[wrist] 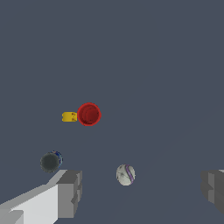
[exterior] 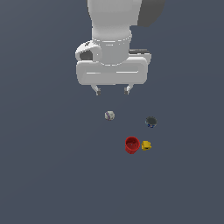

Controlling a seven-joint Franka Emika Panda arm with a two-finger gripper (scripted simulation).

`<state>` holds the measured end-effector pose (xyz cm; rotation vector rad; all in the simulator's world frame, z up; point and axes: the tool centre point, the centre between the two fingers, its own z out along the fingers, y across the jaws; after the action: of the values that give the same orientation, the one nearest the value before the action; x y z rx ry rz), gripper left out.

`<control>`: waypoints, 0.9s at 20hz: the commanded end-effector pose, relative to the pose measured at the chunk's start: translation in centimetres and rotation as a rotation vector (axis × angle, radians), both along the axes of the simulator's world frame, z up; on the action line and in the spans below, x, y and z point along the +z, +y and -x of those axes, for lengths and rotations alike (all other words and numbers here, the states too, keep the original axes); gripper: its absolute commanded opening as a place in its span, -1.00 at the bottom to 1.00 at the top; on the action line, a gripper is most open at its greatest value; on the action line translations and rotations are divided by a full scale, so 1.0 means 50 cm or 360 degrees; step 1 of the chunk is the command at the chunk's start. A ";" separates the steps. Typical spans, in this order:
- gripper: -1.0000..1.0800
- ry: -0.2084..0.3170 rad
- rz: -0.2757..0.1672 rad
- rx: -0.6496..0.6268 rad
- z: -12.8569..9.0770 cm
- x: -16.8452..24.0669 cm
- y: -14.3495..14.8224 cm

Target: Pick up a designated object from a clutter of objects.

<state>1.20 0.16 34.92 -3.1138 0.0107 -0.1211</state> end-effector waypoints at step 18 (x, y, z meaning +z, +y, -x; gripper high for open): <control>0.92 -0.0058 0.0024 0.0045 -0.014 0.023 0.021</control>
<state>1.84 0.87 36.53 -3.1232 -0.0228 -0.1827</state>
